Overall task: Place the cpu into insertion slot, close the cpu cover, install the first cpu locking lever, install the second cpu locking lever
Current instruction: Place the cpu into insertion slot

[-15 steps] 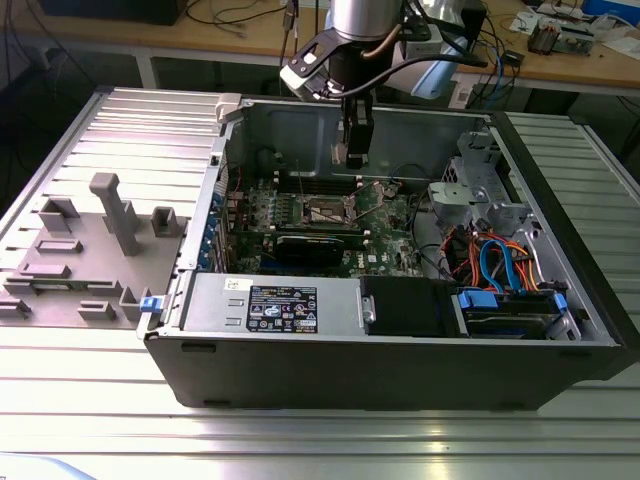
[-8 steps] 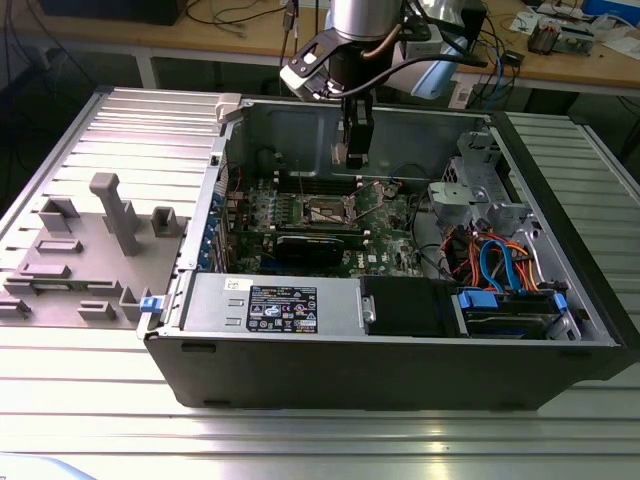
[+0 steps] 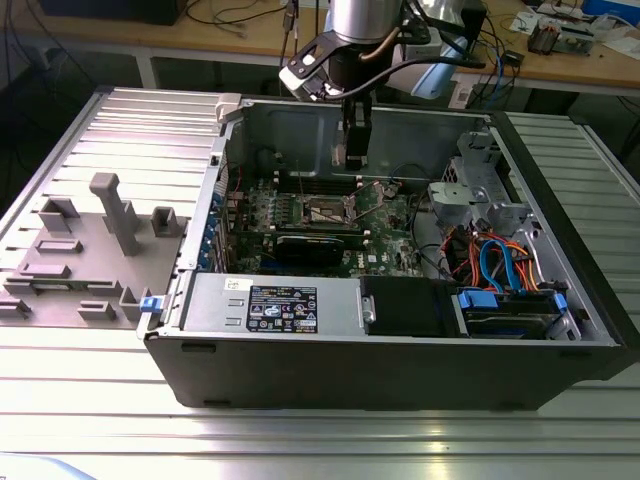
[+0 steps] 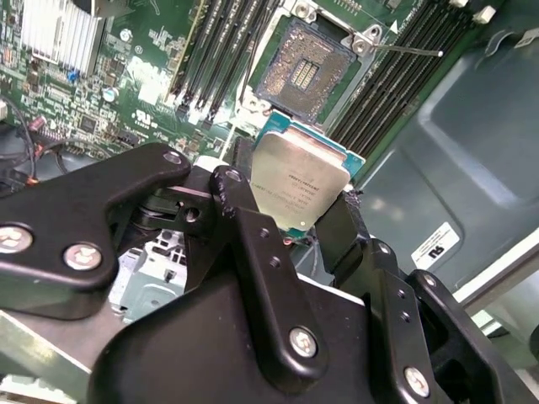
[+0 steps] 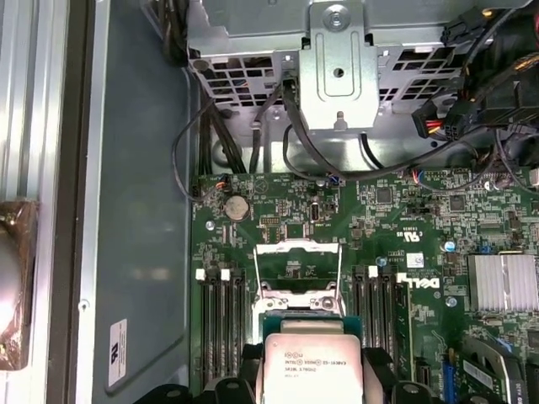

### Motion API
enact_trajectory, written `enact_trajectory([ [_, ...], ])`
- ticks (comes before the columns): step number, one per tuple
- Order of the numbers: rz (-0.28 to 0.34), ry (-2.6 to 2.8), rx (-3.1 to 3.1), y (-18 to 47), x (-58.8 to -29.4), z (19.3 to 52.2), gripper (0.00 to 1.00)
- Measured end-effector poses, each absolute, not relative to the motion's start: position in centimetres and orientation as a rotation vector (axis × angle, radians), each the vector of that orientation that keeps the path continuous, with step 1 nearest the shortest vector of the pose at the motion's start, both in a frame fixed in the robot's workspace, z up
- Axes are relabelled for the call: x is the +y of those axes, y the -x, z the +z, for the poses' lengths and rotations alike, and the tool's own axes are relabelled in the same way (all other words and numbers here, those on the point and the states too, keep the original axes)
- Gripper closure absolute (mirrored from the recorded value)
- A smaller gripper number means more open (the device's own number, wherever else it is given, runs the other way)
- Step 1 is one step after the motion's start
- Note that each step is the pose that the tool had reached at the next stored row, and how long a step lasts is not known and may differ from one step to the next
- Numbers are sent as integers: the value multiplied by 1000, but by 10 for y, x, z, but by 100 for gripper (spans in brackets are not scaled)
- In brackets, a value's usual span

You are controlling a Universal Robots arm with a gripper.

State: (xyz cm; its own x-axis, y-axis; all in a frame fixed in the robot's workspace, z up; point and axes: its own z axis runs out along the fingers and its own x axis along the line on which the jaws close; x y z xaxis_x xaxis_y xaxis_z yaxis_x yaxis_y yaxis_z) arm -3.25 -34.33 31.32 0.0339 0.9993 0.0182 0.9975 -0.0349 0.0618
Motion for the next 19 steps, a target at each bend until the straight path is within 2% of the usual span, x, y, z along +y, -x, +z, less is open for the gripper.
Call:
enact_trajectory([
  [19, 102, -2222, 2159, 33, -343, 308, 46],
])
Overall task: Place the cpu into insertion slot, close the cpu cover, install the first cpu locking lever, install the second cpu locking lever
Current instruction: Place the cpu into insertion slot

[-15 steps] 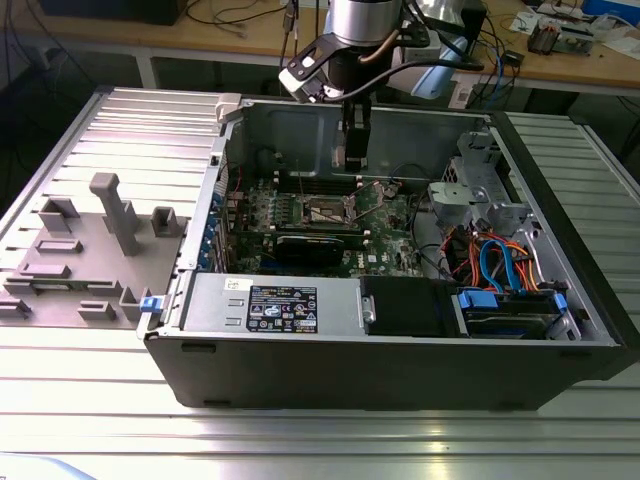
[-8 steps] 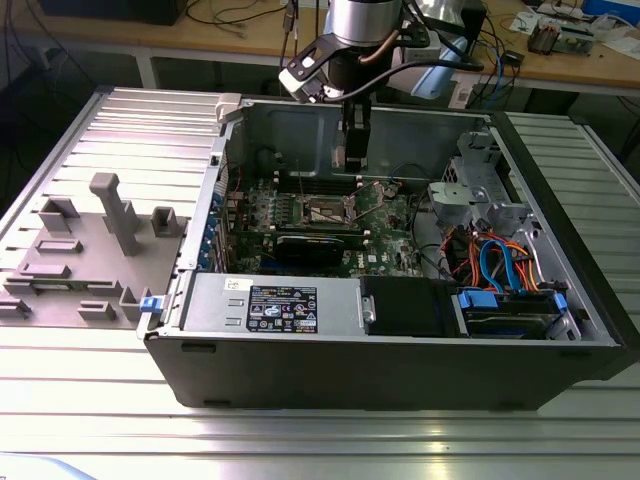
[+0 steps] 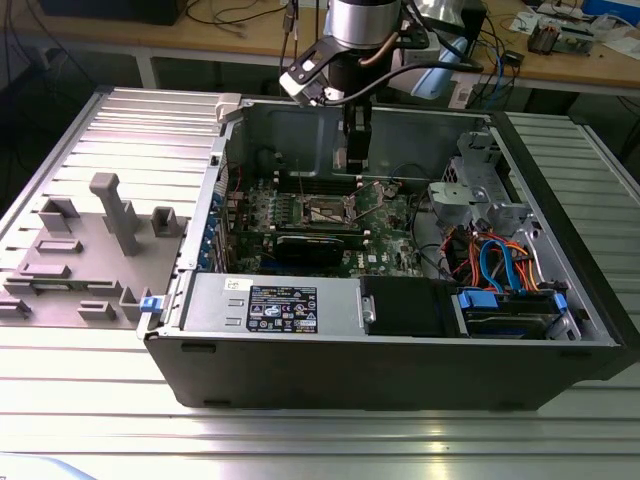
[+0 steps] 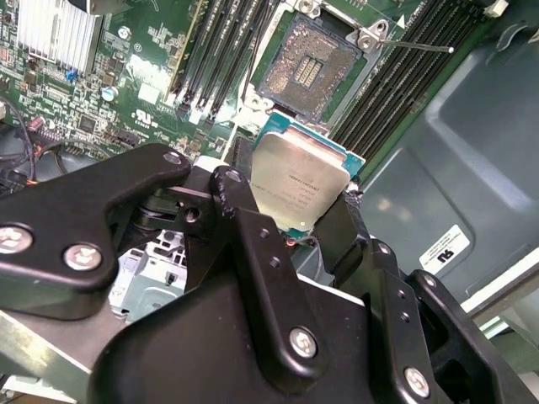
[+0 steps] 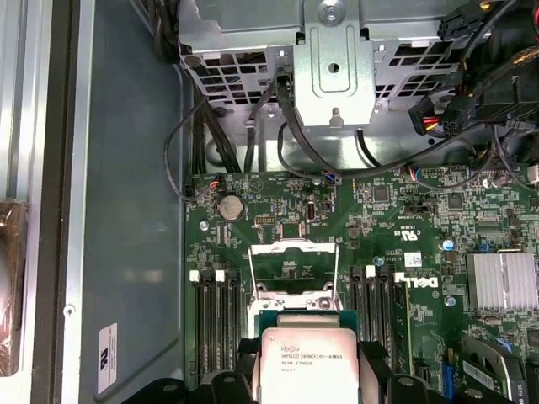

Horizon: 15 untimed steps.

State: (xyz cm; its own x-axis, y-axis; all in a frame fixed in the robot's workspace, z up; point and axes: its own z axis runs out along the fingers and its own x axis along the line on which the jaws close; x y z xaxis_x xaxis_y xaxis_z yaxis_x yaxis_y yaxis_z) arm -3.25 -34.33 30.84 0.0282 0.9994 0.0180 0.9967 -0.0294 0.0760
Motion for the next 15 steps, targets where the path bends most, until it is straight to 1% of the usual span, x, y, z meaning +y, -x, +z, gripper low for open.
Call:
enact_trajectory([
  [15, 110, -2218, 2155, 33, -343, 304, 46],
])
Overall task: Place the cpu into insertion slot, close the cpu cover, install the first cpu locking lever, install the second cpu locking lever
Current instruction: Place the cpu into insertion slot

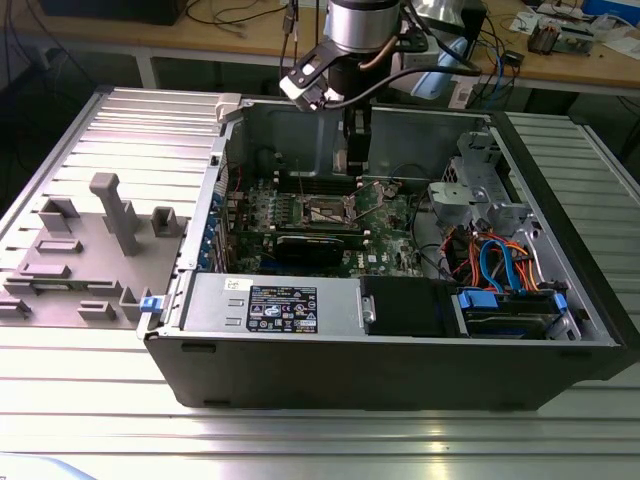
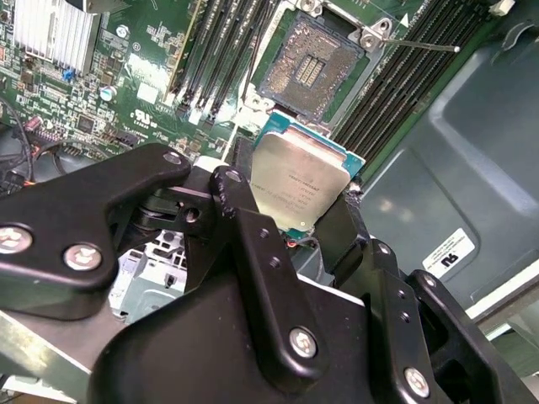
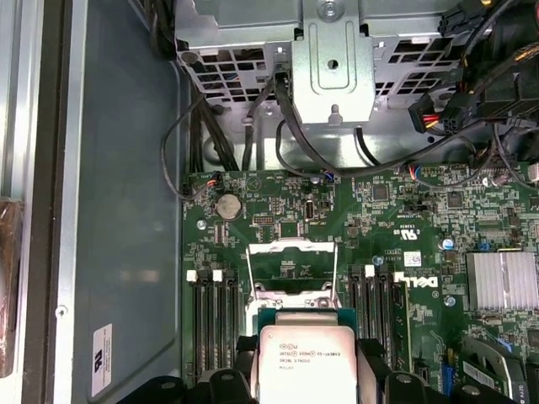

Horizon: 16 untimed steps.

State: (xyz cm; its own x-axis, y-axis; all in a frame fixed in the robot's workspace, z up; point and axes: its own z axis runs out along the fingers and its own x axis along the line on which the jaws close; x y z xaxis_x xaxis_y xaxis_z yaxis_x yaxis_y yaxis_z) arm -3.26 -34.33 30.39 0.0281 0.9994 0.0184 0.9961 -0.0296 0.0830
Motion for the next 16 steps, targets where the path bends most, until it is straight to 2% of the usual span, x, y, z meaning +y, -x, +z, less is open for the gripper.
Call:
enact_trajectory([
  [16, 111, -2218, 2155, 33, -343, 301, 46],
])
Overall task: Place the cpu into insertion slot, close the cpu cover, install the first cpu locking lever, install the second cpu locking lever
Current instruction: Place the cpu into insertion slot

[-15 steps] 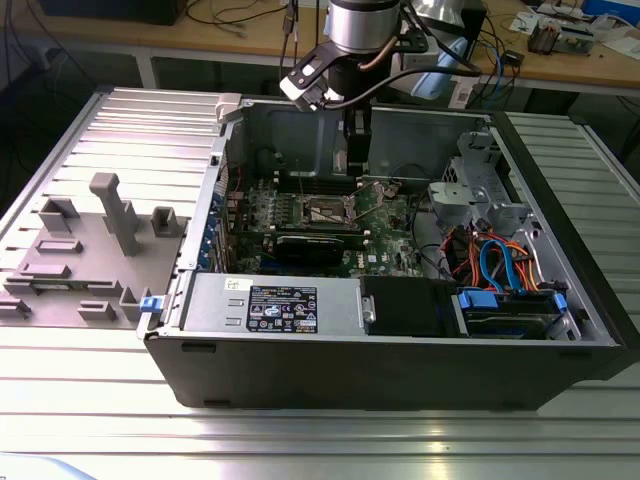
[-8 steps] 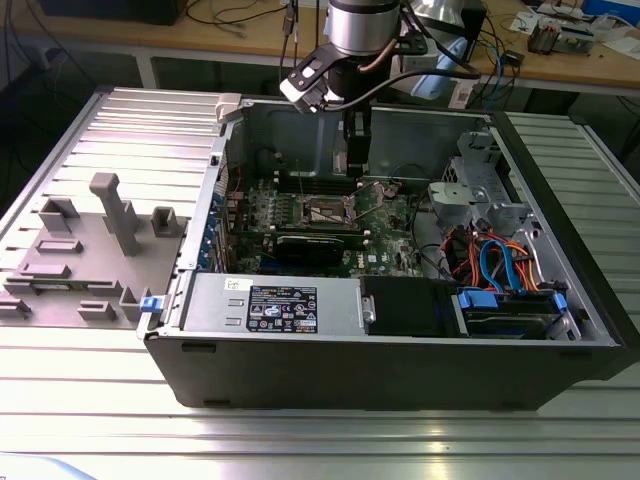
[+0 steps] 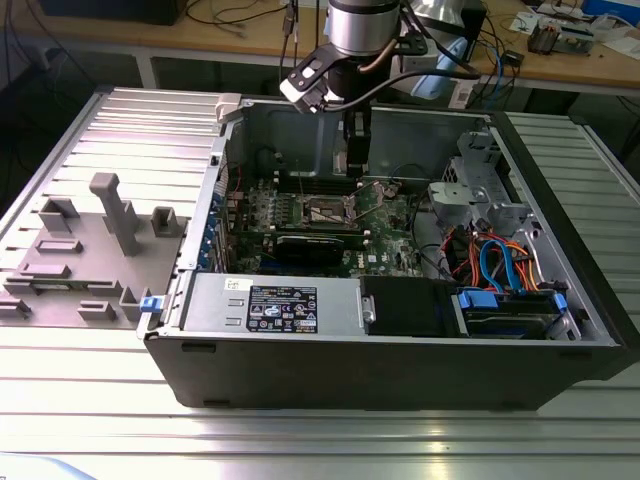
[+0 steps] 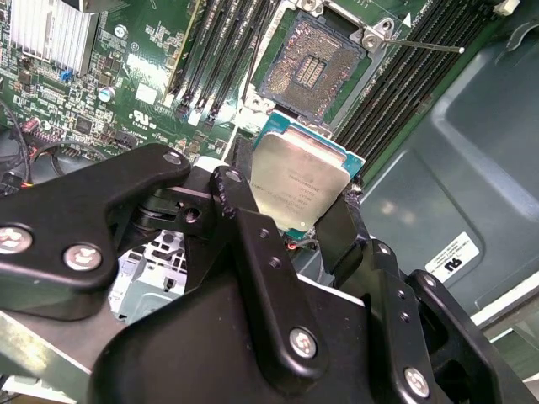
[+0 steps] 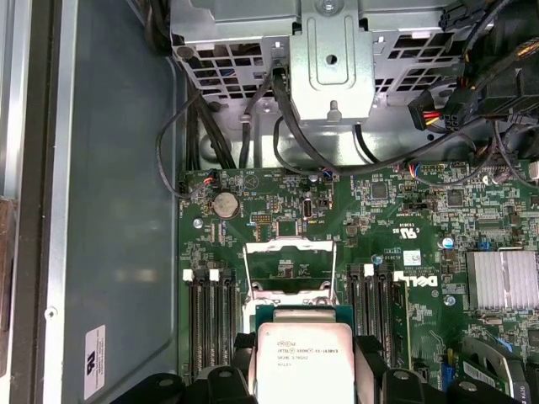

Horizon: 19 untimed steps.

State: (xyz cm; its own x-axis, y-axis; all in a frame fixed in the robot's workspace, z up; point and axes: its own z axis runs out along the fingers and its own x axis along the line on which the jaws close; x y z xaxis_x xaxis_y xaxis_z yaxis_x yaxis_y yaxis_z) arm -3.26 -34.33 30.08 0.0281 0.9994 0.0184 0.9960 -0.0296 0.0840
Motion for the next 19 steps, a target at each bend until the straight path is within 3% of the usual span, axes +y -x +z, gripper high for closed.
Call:
enact_trajectory([
  [13, 136, -2143, 2215, 36, -343, 288, 46],
  [19, 95, -2125, 2200, 44, -341, 277, 46],
])
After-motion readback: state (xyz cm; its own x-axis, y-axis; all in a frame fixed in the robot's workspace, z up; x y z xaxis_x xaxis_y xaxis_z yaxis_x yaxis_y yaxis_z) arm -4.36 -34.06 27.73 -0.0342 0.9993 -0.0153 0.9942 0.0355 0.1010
